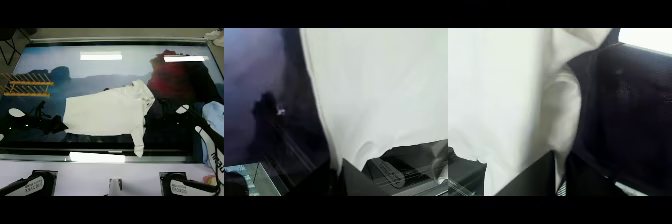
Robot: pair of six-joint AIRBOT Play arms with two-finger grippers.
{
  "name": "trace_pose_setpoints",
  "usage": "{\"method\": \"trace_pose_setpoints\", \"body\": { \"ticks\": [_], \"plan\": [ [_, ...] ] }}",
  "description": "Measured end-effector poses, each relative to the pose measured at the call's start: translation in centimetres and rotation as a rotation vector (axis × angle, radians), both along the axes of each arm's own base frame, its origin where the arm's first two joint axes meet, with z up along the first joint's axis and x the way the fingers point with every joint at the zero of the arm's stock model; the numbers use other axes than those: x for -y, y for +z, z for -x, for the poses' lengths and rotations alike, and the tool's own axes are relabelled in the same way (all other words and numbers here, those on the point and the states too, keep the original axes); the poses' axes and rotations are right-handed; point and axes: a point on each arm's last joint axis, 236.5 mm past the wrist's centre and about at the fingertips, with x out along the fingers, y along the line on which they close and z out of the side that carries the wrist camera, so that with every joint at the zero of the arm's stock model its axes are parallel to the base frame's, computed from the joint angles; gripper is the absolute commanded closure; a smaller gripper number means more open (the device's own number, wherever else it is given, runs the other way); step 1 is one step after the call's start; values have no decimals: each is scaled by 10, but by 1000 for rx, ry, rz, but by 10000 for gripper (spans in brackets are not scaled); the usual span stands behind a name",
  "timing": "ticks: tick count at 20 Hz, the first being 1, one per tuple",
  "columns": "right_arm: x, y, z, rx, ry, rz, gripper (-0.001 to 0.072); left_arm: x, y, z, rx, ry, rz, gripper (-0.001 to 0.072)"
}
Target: Fold the shirts.
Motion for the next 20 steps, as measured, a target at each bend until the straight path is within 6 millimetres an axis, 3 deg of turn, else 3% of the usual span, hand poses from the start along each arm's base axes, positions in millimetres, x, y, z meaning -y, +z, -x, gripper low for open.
{"method": "trace_pose_setpoints", "body": {
  "ticks": [4,6,8,9,10,11,13,14,15,16,17,19,20],
  "plan": [
    [-1,-1,2,0,32,0,691,1,2,0,1,-5,5,672],
    [7,8,-1,35,104,37,691,2,16,-8,43,-1,9,673],
    [20,48,-33,176,141,90,691,-2,52,-32,171,6,-9,673],
    [29,76,-47,252,167,130,690,-8,83,-50,275,14,-33,673],
    [43,118,-72,381,164,191,690,-13,121,-69,397,29,-61,673],
    [56,173,-94,531,156,258,689,-20,171,-89,543,52,-93,673],
    [76,309,-115,872,116,408,689,-32,307,-110,907,111,-163,673],
    [87,392,-110,1071,71,498,689,-35,387,-104,1110,149,-201,673],
    [95,469,-92,1255,18,578,689,-38,462,-88,1300,191,-233,673],
    [99,540,-60,1427,-43,643,689,-37,532,-58,1484,226,-264,673],
    [101,595,-24,1560,-102,687,689,-35,590,-24,1642,255,-291,673],
    [101,668,49,1755,-199,740,689,-26,661,42,1844,293,-303,673],
    [100,687,78,1810,-232,755,689,-20,678,65,1894,302,-285,673]
  ]
}}
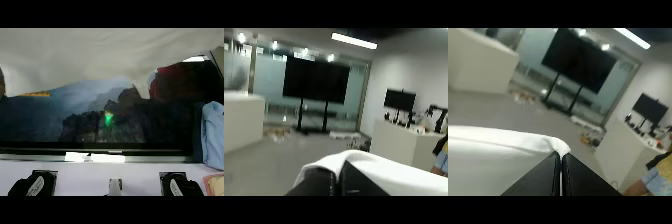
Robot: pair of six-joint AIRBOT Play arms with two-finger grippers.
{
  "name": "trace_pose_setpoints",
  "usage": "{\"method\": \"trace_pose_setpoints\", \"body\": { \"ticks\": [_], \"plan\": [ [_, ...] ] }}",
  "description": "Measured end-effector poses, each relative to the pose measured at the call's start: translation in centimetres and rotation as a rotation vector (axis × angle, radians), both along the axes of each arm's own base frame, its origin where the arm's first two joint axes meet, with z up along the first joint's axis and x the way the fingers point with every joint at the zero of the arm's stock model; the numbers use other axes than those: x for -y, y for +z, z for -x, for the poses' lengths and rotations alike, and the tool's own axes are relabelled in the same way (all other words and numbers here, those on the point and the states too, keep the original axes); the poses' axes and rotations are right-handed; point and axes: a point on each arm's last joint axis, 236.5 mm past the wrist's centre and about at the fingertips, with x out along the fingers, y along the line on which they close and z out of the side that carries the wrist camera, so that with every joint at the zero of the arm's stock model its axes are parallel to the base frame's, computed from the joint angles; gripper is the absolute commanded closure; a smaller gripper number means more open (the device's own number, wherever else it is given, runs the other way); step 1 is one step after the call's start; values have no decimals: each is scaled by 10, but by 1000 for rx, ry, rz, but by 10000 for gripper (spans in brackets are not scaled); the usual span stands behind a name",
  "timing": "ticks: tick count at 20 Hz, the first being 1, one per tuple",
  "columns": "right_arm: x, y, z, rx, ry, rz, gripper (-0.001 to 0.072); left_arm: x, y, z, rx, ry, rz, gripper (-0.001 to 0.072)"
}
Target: Fold the shirts.
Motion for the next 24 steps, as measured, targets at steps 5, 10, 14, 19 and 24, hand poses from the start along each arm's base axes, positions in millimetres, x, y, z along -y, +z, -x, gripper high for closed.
{"method": "trace_pose_setpoints", "body": {
  "ticks": [5,10,14,19,24],
  "plan": [
    [1,10,48,18,-32,-3,689,15,-2,33,-50,-18,-33,673],
    [6,-14,26,-95,-34,-44,689,10,-50,-2,-272,-9,-59,673],
    [16,-89,-51,-407,-34,-72,690,-3,-157,-80,-670,-46,-69,674],
    [27,-277,-173,-1042,-6,-109,691,-8,-372,-169,-1245,-76,-75,672],
    [12,-445,-259,-1400,71,-261,690,-7,-519,-227,-1497,-57,-6,673]
  ]
}}
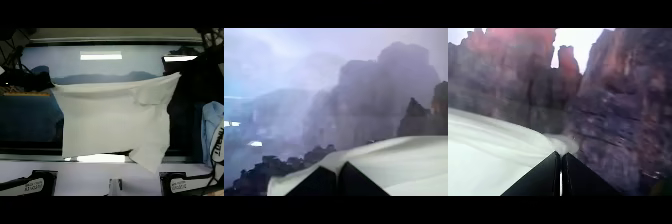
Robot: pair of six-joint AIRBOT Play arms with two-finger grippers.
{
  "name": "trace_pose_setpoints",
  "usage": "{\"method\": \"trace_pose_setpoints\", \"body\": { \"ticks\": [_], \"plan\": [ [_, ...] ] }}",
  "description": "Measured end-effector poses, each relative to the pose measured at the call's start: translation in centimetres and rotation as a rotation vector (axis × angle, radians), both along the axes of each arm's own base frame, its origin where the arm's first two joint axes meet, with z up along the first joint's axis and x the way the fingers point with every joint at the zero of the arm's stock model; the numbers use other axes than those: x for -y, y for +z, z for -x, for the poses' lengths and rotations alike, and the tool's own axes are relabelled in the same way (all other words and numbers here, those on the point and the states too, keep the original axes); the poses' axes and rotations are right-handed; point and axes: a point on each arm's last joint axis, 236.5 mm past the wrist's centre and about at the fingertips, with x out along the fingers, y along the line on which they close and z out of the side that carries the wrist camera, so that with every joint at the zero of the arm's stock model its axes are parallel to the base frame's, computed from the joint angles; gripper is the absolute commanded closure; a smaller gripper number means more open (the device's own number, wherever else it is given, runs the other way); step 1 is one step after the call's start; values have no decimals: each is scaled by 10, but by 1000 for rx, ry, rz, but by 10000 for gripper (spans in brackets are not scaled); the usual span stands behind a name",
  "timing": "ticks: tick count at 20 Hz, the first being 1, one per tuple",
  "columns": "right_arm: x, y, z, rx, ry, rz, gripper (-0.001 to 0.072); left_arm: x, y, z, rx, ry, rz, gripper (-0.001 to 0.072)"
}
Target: Fold the shirts.
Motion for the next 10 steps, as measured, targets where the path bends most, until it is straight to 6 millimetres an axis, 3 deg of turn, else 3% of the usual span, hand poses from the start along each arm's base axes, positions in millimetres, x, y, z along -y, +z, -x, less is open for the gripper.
{"method": "trace_pose_setpoints", "body": {
  "ticks": [2,4,7,10],
  "plan": [
    [-14,-40,-25,-29,14,-35,690,4,-26,-24,-12,20,31,673],
    [-26,-64,-50,3,16,-54,689,9,-37,-52,20,36,54,673],
    [-27,-67,-92,141,-30,-64,689,6,-43,-87,85,69,64,673],
    [-23,-62,-116,239,-55,-42,688,-1,-48,-110,124,84,61,672]
  ]
}}
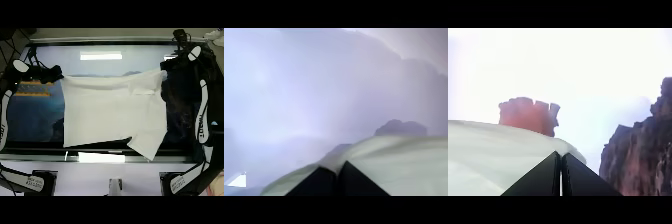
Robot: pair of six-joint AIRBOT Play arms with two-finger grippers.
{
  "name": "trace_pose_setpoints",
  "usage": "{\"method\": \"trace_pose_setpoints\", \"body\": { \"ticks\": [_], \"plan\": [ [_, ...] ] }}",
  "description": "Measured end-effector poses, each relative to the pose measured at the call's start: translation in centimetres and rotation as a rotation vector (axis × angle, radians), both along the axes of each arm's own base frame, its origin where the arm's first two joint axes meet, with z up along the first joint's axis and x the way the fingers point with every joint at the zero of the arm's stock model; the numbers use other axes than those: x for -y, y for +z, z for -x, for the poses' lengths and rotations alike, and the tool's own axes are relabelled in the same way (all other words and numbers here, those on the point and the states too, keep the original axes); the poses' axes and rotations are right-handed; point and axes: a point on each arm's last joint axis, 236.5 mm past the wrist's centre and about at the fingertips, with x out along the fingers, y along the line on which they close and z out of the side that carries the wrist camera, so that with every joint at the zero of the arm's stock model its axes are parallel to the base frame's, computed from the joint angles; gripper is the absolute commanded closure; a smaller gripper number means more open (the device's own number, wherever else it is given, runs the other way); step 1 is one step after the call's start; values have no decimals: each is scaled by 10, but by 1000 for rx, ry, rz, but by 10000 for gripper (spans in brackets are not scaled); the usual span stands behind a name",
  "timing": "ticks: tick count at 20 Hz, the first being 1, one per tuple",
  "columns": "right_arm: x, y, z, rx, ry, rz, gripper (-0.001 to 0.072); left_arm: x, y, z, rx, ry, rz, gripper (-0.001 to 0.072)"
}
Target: Fold the shirts.
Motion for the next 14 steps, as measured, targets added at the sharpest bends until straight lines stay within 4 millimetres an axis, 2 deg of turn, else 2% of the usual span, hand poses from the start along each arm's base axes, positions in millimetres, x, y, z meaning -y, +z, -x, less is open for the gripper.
{"method": "trace_pose_setpoints", "body": {
  "ticks": [2,5,6,11,14],
  "plan": [
    [6,-4,-2,3,-4,30,687,-2,-8,-6,-6,1,-1,672],
    [10,-24,14,-88,64,106,688,4,-33,10,-102,-70,-19,673],
    [10,-31,24,-135,98,127,688,5,-42,23,-152,-112,-41,673],
    [9,-76,103,-481,244,166,688,-3,-73,81,-389,-258,-129,672],
    [10,-102,134,-620,256,152,688,3,-88,108,-489,-317,-136,672]
  ]
}}
